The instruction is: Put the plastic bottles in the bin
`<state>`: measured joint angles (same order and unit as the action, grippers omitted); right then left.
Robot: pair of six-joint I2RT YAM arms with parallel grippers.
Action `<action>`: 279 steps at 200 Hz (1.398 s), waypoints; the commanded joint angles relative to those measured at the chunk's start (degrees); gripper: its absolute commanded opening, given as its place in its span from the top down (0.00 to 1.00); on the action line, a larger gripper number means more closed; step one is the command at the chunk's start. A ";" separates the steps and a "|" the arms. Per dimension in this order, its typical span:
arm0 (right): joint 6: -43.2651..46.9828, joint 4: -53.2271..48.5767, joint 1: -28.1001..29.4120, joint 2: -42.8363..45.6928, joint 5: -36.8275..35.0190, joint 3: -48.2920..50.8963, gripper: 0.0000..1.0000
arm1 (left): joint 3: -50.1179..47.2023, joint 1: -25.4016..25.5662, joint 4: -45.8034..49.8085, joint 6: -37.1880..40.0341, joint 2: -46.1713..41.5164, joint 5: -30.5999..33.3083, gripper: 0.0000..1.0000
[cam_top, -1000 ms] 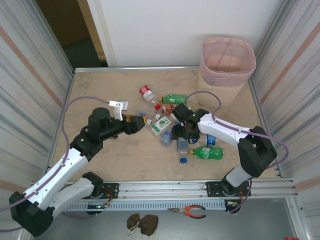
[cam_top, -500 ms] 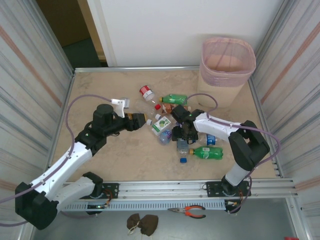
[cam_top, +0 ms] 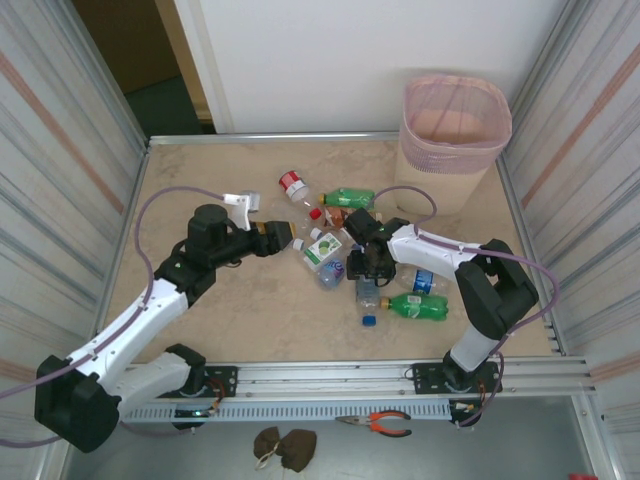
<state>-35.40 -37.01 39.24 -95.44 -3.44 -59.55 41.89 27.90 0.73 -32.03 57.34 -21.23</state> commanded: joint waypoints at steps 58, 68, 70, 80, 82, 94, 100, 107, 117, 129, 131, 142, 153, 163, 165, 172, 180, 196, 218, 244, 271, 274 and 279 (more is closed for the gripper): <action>-0.20 -2.12 -0.35 7.01 -1.21 -0.01 0.43 | -0.68 -0.21 -0.78 -0.90 -1.05 0.27 0.29; -0.20 -2.80 -0.40 8.24 -1.48 -0.38 0.43 | -0.56 -0.22 -0.82 -0.84 -1.10 0.23 0.29; -0.20 -2.98 -0.44 8.51 -1.57 -0.43 0.43 | -0.51 -0.22 -0.84 -0.84 -1.09 0.23 0.29; -0.12 -3.79 -0.58 9.87 -1.99 -1.02 0.43 | -0.38 -0.23 -0.78 -0.63 -1.11 0.31 0.29; -0.11 -3.97 -0.62 10.19 -2.07 -1.12 0.43 | -0.33 -0.22 -0.74 -0.59 -1.12 0.25 0.29; 0.31 -4.74 -1.15 12.04 -2.26 -1.87 0.44 | -0.04 -0.33 -0.70 -0.34 -1.10 0.36 0.29; 0.61 -5.11 -1.56 13.00 -2.13 -2.36 0.44 | 0.14 -0.35 -0.52 -0.25 -1.09 0.39 0.29; 1.05 -5.41 -2.12 14.21 -1.94 -2.87 0.44 | 0.31 -0.33 -0.42 -0.14 -1.07 0.53 0.29; 1.89 -5.67 -3.28 15.68 -1.27 -3.82 0.44 | 0.48 -0.36 -0.30 -0.10 -0.93 0.56 0.29; 2.94 -6.05 -4.83 17.41 -0.62 -5.13 0.44 | 0.66 -0.43 -0.15 0.07 -0.82 0.58 0.29; 3.16 -6.05 -5.11 17.73 -0.49 -5.31 0.44 | 0.72 -0.42 -0.13 0.11 -0.76 0.58 0.29; 4.40 -6.42 -6.75 18.96 0.32 -6.83 0.45 | 0.83 -0.47 0.10 0.21 -0.73 0.69 0.29; 5.62 -6.94 -8.47 19.98 0.94 -8.64 0.45 | 0.95 -0.57 0.39 0.41 -0.72 0.76 0.29; 6.76 -7.45 -10.26 20.70 1.69 -10.60 0.45 | 1.02 -0.65 0.57 0.48 -0.73 0.84 0.29; 7.08 -7.56 -10.66 20.79 1.93 -11.05 0.45 | 1.05 -0.70 0.65 0.48 -0.74 0.84 0.29; 7.98 -7.93 -12.03 21.22 2.56 -12.61 0.45 | 1.08 -0.81 0.76 0.48 -0.74 0.85 0.29; 8.91 -8.22 -13.49 21.56 3.10 -14.47 0.45 | 1.09 -0.91 0.85 0.55 -0.66 0.85 0.29; 10.65 -8.34 -16.66 22.04 4.02 -18.13 0.46 | 1.16 -1.05 0.85 0.57 -0.69 0.84 0.29; 12.88 -8.26 -20.54 21.37 5.54 -24.34 0.46 | 1.18 -1.18 0.91 0.57 -0.64 0.86 0.29; 15.37 -7.48 -24.77 18.71 7.44 -31.95 0.46 | 1.31 -1.19 1.19 0.57 -0.78 0.97 0.29; 16.28 -6.65 -29.45 14.30 9.99 -41.50 0.47 | 1.70 -1.27 1.94 0.79 -1.10 0.95 0.29; 16.32 -6.36 -29.94 13.85 10.11 -42.37 0.47 | 1.78 -1.28 2.05 0.87 -1.24 0.94 0.29; 16.49 -5.88 -30.72 13.06 10.33 -43.64 0.48 | 1.89 -1.35 2.18 0.96 -1.31 1.01 0.29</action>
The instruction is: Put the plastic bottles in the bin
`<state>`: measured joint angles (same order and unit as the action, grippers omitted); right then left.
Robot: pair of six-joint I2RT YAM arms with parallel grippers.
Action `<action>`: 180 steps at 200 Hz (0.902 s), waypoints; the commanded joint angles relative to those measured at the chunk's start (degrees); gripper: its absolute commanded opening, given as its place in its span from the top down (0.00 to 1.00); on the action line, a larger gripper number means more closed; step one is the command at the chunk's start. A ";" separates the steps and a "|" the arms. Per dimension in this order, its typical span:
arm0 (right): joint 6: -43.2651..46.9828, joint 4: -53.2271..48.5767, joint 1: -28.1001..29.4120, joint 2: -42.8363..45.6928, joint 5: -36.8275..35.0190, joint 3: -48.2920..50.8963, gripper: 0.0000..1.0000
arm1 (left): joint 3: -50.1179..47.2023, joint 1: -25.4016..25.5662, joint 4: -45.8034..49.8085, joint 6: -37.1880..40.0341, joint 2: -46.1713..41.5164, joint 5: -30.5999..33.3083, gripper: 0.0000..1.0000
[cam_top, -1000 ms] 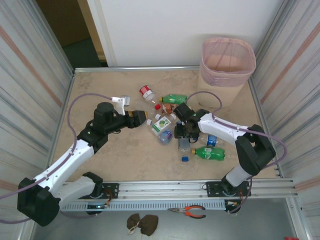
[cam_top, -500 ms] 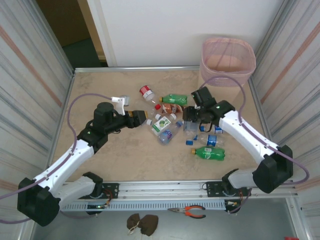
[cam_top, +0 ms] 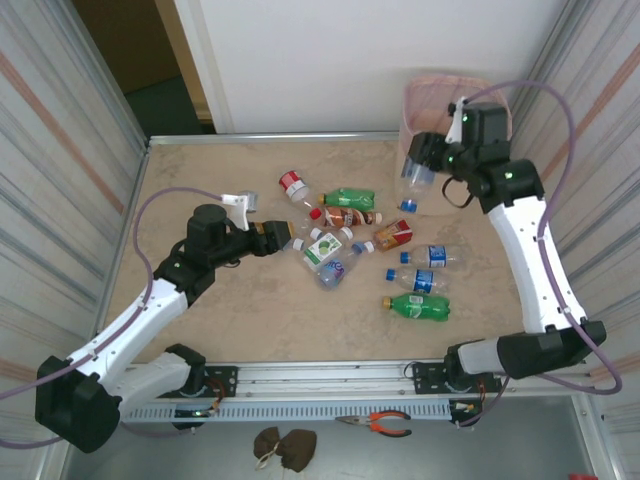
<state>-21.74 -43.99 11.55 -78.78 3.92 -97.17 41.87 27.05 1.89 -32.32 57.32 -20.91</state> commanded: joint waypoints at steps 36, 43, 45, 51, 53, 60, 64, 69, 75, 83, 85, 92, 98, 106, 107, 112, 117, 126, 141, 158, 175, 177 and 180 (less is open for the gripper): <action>3.74 4.30 -8.41 -9.35 2.30 -16.68 0.50 | 1.99 -0.84 2.40 1.60 -2.40 0.54 0.29; 3.72 5.18 -9.70 -10.42 2.41 -18.12 0.50 | 1.96 -0.88 2.65 1.60 -2.71 0.56 0.29; 3.72 5.41 -10.03 -10.75 2.32 -18.49 0.50 | 1.92 -0.93 2.65 1.57 -2.78 0.53 0.29; 3.74 6.30 -10.88 -11.63 2.15 -19.56 0.50 | 1.90 -0.86 2.89 1.60 -2.92 0.43 0.29; 3.72 6.57 -11.21 -11.94 2.14 -19.91 0.50 | 1.92 -0.86 2.93 1.56 -2.94 0.43 0.29; 3.72 7.74 -12.12 -12.85 2.27 -20.81 0.50 | 1.82 -0.90 3.11 1.71 -3.08 0.45 0.29; 3.72 8.47 -12.72 -13.44 2.40 -21.32 0.51 | 1.81 -0.94 3.12 1.68 -3.23 0.43 0.29; 3.80 9.55 -13.28 -14.10 2.40 -21.81 0.51 | 1.80 -0.94 3.16 1.57 -3.29 0.43 0.29; 3.96 10.68 -13.99 -15.04 2.40 -22.53 0.52 | 1.64 -0.95 3.21 1.57 -3.37 0.35 0.29; 4.43 11.83 -14.58 -16.31 2.16 -23.50 0.53 | 1.81 -1.03 3.29 1.56 -3.36 0.30 0.29; 4.60 12.06 -14.70 -16.62 2.06 -23.79 0.53 | 1.81 -1.01 3.36 1.62 -3.36 0.26 0.29; 5.20 12.85 -15.13 -17.85 1.89 -24.76 0.54 | 1.81 -1.03 3.47 1.64 -3.44 0.19 0.29; 5.83 13.53 -15.35 -18.84 1.67 -25.58 0.54 | 1.81 -1.04 3.54 1.56 -3.47 0.23 0.29; 6.67 13.94 -15.50 -20.39 1.20 -26.75 0.54 | 1.95 -1.04 3.56 1.61 -3.44 0.16 0.29; 6.73 13.98 -15.50 -20.59 1.19 -27.02 0.54 | 1.97 -1.04 3.56 1.58 -3.49 0.12 0.29; 7.43 13.95 -15.59 -21.65 1.06 -28.07 0.54 | 1.93 -1.04 3.48 1.56 -3.37 0.09 0.29; 8.29 13.93 -15.59 -22.72 1.01 -29.04 0.54 | 1.97 -1.08 3.55 1.56 -3.38 0.02 0.29; 9.62 13.63 -15.61 -24.62 0.86 -30.62 0.54 | 1.99 -1.07 3.60 1.47 -3.30 0.02 0.29; 11.61 12.07 -15.59 -27.69 0.30 -33.52 0.55 | 1.99 -1.12 3.56 1.20 -3.23 -0.06 0.29; 13.46 9.45 -15.51 -30.71 -0.88 -35.91 0.55 | 1.82 -1.14 3.56 1.04 -3.17 -0.03 0.29; 14.51 6.55 -15.42 -32.80 -0.98 -36.96 0.55 | 1.47 -1.19 3.37 0.76 -2.77 -0.16 0.29; 14.59 6.17 -15.42 -32.89 -0.99 -37.00 0.55 | 1.46 -1.14 3.29 0.76 -2.70 -0.18 0.29; 14.72 5.66 -15.37 -33.25 -1.04 -36.93 0.55 | 1.41 -1.18 3.28 0.66 -2.65 -0.25 0.29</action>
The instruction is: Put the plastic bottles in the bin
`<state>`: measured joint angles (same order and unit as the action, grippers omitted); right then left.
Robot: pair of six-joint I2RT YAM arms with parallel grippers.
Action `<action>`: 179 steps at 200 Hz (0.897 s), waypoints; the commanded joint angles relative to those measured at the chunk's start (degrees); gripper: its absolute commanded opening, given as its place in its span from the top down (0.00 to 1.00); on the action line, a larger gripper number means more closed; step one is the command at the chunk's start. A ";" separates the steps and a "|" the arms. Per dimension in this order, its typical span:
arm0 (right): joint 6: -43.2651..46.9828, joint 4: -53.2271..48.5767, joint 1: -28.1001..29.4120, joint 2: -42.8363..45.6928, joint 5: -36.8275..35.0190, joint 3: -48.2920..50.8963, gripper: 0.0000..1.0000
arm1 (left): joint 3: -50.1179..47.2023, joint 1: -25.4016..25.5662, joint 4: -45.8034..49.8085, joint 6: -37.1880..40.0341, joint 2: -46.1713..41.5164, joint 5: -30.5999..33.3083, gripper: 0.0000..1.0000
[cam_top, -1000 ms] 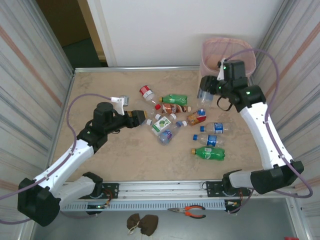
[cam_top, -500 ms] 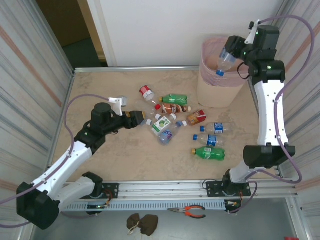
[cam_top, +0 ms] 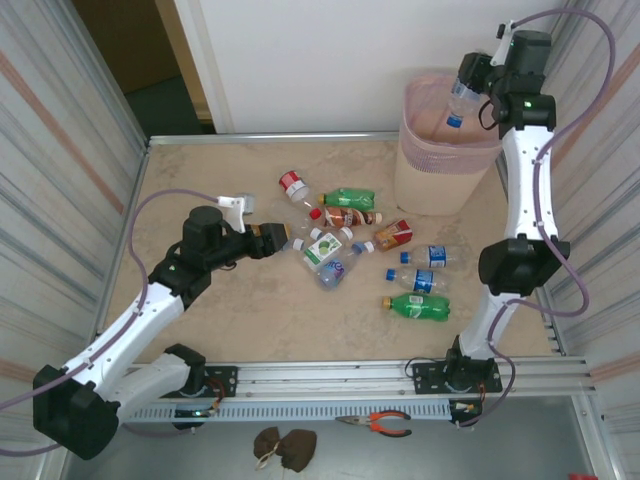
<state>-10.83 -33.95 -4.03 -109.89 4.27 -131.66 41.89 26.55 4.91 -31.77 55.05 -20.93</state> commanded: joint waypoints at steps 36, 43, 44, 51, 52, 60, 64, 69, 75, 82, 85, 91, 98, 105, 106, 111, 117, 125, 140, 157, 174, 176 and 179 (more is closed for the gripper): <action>5.28 -10.57 0.21 -5.94 -1.65 -2.15 0.55 | 0.96 -0.97 -0.24 -0.09 1.49 -1.42 0.29; 5.61 -11.56 0.17 -6.67 -1.52 -2.11 0.54 | 0.82 -0.97 -0.39 -0.05 1.75 -1.68 0.29; 5.63 -11.70 0.17 -6.75 -1.53 -2.16 0.54 | 0.87 -1.06 -0.45 -0.05 1.83 -1.72 0.29; 5.87 -12.66 0.19 -7.53 -1.29 -2.16 0.54 | 0.81 -1.08 -0.42 -0.05 1.99 -1.94 0.29; 5.89 -12.77 0.18 -7.58 -1.24 -2.14 0.54 | 0.77 -1.07 -0.42 -0.05 2.04 -1.98 0.29; 5.92 -13.66 0.31 -8.32 -1.06 -2.02 0.54 | 0.60 -1.16 -0.51 -0.05 2.23 -2.10 0.29; 5.95 -14.11 0.30 -8.62 -0.86 -1.92 0.54 | 0.45 -1.06 -0.59 -0.11 2.32 -2.02 0.29; 5.93 -14.59 0.28 -9.07 -0.63 -1.85 0.54 | 0.30 -1.14 -0.87 -0.13 2.34 -2.05 0.29; 6.07 -15.22 0.43 -9.71 -0.40 -1.83 0.54 | 0.04 -1.15 -1.10 -0.32 2.35 -2.14 0.29; 6.07 -15.94 0.57 -10.42 -0.33 -1.81 0.54 | -0.20 -1.21 -1.21 -0.46 2.35 -2.11 0.29; 6.08 -16.28 0.57 -10.72 -0.34 -1.81 0.54 | -0.21 -1.23 -1.29 -0.48 2.35 -2.18 0.29; 6.16 -16.86 0.78 -11.29 -0.33 -1.83 0.54 | -0.31 -1.23 -1.35 -0.59 2.35 -2.21 0.29; 6.43 -17.59 0.95 -12.06 -0.33 -1.84 0.54 | -0.29 -1.32 -1.27 -0.54 2.27 -2.35 0.29; 6.63 -18.21 1.15 -12.80 -0.35 -1.85 0.54 | -0.30 -1.39 -1.13 -0.51 2.18 -2.36 0.29; 6.67 -18.32 1.18 -12.89 -0.33 -1.89 0.54 | -0.31 -1.40 -1.13 -0.50 2.18 -2.36 0.29; 6.82 -18.75 1.36 -13.42 -0.38 -1.94 0.54 | -0.32 -1.41 -1.13 -0.45 2.02 -2.36 0.29; 6.88 -19.19 1.52 -13.99 -0.47 -1.99 0.54 | -0.46 -1.53 -1.06 -0.49 1.87 -2.32 0.29; 6.88 -19.82 1.65 -14.71 -0.64 -2.01 0.53 | -0.61 -1.63 -0.95 -0.49 1.67 -2.31 0.29; 6.91 -20.83 1.90 -16.12 -0.11 -2.07 0.53 | -1.01 -1.97 -0.64 -0.49 1.24 -2.36 0.29; 6.88 -21.76 2.12 -17.80 -0.10 -2.09 0.52 | -1.64 -2.53 -0.49 -0.74 0.77 -2.36 0.29; 6.92 -22.28 2.32 -19.56 0.18 -2.25 0.52 | -2.17 -3.02 -0.34 -1.09 0.08 -2.43 0.29; 6.88 -22.31 2.30 -19.70 0.14 -2.26 0.51 | -2.25 -3.06 -0.29 -1.10 0.00 -2.42 0.29; 6.88 -22.43 2.33 -19.94 0.12 -2.22 0.51 | -2.27 -3.11 -0.31 -1.08 -0.06 -2.40 0.29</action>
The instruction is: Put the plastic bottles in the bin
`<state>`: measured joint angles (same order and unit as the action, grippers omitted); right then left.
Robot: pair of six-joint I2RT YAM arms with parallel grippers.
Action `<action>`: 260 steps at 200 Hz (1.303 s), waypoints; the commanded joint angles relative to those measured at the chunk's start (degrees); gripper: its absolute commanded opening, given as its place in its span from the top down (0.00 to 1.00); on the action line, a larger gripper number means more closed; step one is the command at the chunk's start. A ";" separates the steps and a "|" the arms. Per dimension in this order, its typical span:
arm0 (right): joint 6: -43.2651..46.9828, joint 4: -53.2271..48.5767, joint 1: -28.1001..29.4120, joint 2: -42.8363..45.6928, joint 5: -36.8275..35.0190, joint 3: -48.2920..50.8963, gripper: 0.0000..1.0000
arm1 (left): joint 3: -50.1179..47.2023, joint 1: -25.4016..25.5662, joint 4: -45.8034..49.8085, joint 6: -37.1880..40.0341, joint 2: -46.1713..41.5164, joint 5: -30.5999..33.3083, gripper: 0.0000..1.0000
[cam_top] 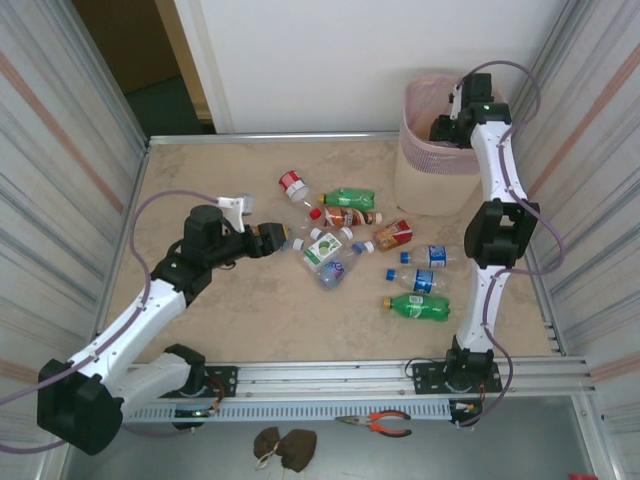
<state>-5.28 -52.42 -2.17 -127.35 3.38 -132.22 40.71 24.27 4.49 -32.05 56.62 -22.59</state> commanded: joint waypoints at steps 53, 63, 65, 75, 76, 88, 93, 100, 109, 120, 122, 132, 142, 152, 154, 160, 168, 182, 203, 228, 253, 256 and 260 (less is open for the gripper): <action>0.95 -5.62 0.93 -5.23 1.48 -4.61 0.38 | -1.60 -1.55 1.37 -0.92 -2.79 -0.78 0.28; 0.73 -5.83 1.04 -4.79 1.49 -5.05 0.35 | -1.59 -1.61 1.46 -0.95 -2.87 -0.83 0.29; 0.65 -5.84 1.08 -4.63 1.47 -5.06 0.34 | -1.60 -1.56 1.52 -0.92 -2.91 -0.80 0.29; 0.42 -5.85 1.05 -3.69 1.61 -5.19 0.32 | -1.54 -1.65 1.71 -0.91 -3.01 -0.72 0.28; 0.43 -5.80 1.08 -3.51 1.67 -5.17 0.32 | -1.53 -1.66 1.73 -0.91 -3.05 -0.75 0.28; 0.18 -5.71 1.09 -1.99 1.99 -5.22 0.29 | -1.44 -1.68 2.09 -0.82 -3.18 -0.78 0.29; 0.07 -5.70 1.12 -1.26 2.00 -5.18 0.28 | -1.45 -1.68 2.22 -0.82 -3.24 -0.77 0.29; -0.07 -5.83 1.08 -0.22 1.95 -5.16 0.27 | -1.36 -1.76 2.51 -0.65 -3.13 -0.81 0.28; -0.17 -5.87 1.18 1.19 1.85 -5.17 0.26 | -1.28 -1.77 2.83 -0.48 -2.91 -0.85 0.28; -0.28 -5.96 1.21 3.00 1.98 -5.15 0.25 | -0.98 -1.77 3.67 -0.52 -2.31 -0.71 0.28; -0.26 -6.01 1.21 3.30 2.05 -5.15 0.25 | -0.89 -1.77 3.79 -0.59 -2.24 -0.70 0.28; -0.35 -6.11 1.24 4.92 2.25 -5.22 0.25 | -0.53 -1.82 4.15 -0.73 -1.57 -0.77 0.28; -0.41 -6.20 1.38 6.59 2.17 -5.15 0.25 | -0.13 -1.79 4.48 -0.89 -0.74 -0.89 0.28; -0.47 -6.26 1.56 8.15 1.87 -5.02 0.24 | 0.52 -1.77 5.55 -1.57 0.19 -0.16 0.28; -0.46 -6.30 1.65 8.45 1.85 -5.03 0.24 | 0.73 -1.77 5.88 -1.71 0.34 0.07 0.28; -0.36 -6.29 1.83 9.42 1.71 -4.90 0.24 | 1.21 -1.76 6.70 -2.28 0.87 0.64 0.28; -0.43 -6.45 2.04 10.64 1.47 -4.75 0.24 | 1.77 -1.77 7.55 -2.92 1.65 1.26 0.28; -0.32 -6.61 2.49 12.60 1.15 -4.42 0.23 | 2.48 -1.80 9.10 -4.89 2.99 3.77 0.28; -0.03 -5.65 3.46 16.66 0.43 -1.86 0.23 | 3.91 -1.77 11.92 -8.72 5.24 8.69 0.27; -0.30 -3.00 4.57 22.81 0.01 3.69 0.23 | 6.12 -1.77 15.85 -12.41 7.95 13.66 0.28; -1.59 1.46 6.00 30.12 0.17 12.33 0.22 | 7.99 -1.77 18.07 -15.33 10.96 16.99 0.29; -1.84 1.92 6.21 30.94 0.27 13.51 0.22 | 8.19 -1.77 18.36 -15.77 11.41 17.44 0.29; -2.09 3.03 6.52 32.28 0.37 15.12 0.22 | 8.53 -1.79 18.71 -16.38 11.97 17.95 0.29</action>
<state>-5.56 -53.74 3.05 -101.54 4.12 -123.42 46.30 22.85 18.81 -43.46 66.39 -10.52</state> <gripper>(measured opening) 0.776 0.713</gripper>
